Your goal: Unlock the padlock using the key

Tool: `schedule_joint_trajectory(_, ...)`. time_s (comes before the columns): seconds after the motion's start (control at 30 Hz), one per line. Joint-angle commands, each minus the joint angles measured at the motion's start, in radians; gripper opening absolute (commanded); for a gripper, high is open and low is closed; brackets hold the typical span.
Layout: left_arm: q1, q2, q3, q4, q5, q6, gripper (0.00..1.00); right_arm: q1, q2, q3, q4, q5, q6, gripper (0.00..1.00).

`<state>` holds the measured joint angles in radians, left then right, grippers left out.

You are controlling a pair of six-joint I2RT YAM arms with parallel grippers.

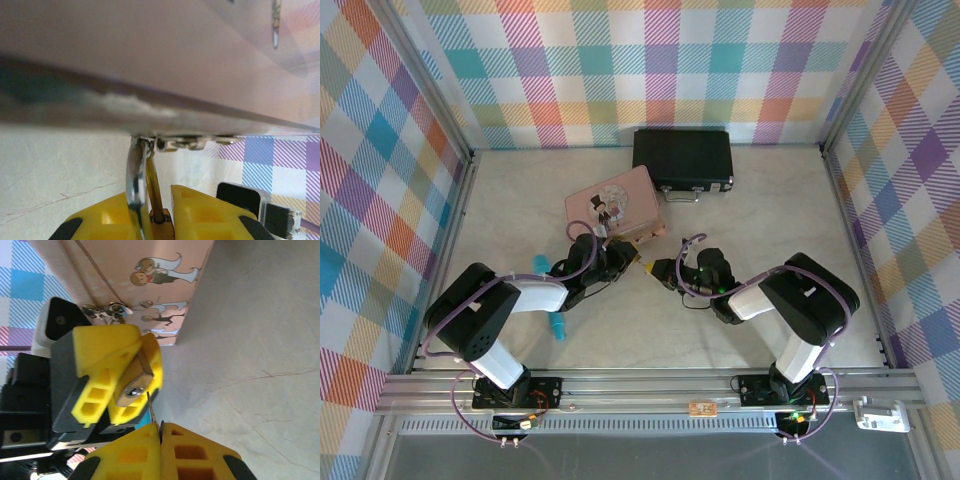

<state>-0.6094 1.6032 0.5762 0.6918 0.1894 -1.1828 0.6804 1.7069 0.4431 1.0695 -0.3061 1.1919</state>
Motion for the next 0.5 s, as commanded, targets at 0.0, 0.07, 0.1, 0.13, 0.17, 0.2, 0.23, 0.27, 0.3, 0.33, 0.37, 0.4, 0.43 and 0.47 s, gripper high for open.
schedule_joint_trajectory(0.0, -0.013, -0.022, 0.000, 0.098, 0.004, -0.015, 0.00, 0.008, 0.008, 0.002, 0.088, 0.001, 0.024, 0.00)
schedule_joint_trajectory(0.07, -0.013, -0.016, 0.001, 0.110, 0.005, -0.018, 0.00, 0.010, 0.011, 0.003, 0.092, 0.002, 0.027, 0.00)
schedule_joint_trajectory(0.1, -0.013, -0.014, 0.000, 0.116, 0.005, -0.021, 0.00, 0.010, 0.014, 0.005, 0.095, 0.004, 0.028, 0.00)
schedule_joint_trajectory(0.13, -0.014, -0.012, -0.001, 0.121, 0.007, -0.023, 0.00, 0.010, 0.019, 0.005, 0.100, 0.004, 0.028, 0.00)
schedule_joint_trajectory(0.17, -0.015, -0.012, -0.001, 0.124, 0.009, -0.024, 0.00, 0.011, 0.024, 0.006, 0.104, 0.007, 0.031, 0.00)
schedule_joint_trajectory(0.2, -0.016, -0.013, -0.001, 0.125, 0.009, -0.025, 0.00, 0.011, 0.032, 0.008, 0.114, 0.007, 0.035, 0.00)
schedule_joint_trajectory(0.23, -0.015, -0.017, -0.001, 0.125, 0.008, -0.025, 0.00, 0.011, 0.043, 0.008, 0.133, 0.007, 0.039, 0.00)
schedule_joint_trajectory(0.27, -0.016, -0.018, -0.002, 0.126, 0.008, -0.026, 0.00, 0.012, 0.053, 0.010, 0.143, 0.007, 0.044, 0.00)
schedule_joint_trajectory(0.3, -0.016, -0.021, -0.003, 0.126, 0.009, -0.025, 0.00, 0.011, 0.060, 0.012, 0.153, 0.009, 0.049, 0.00)
schedule_joint_trajectory(0.33, -0.016, -0.023, -0.003, 0.127, 0.008, -0.024, 0.00, 0.011, 0.068, 0.014, 0.167, 0.009, 0.050, 0.00)
schedule_joint_trajectory(0.37, -0.017, -0.027, -0.003, 0.127, 0.009, -0.024, 0.00, 0.013, 0.076, 0.015, 0.179, 0.010, 0.056, 0.00)
schedule_joint_trajectory(0.4, -0.018, -0.026, -0.004, 0.127, 0.010, -0.023, 0.00, 0.013, 0.085, 0.014, 0.200, 0.010, 0.059, 0.00)
schedule_joint_trajectory(0.43, -0.018, -0.028, -0.004, 0.126, 0.011, -0.022, 0.00, 0.013, 0.094, 0.013, 0.224, 0.008, 0.062, 0.00)
schedule_joint_trajectory(0.47, -0.019, -0.028, -0.004, 0.127, 0.012, -0.022, 0.00, 0.013, 0.100, 0.014, 0.244, 0.007, 0.069, 0.00)
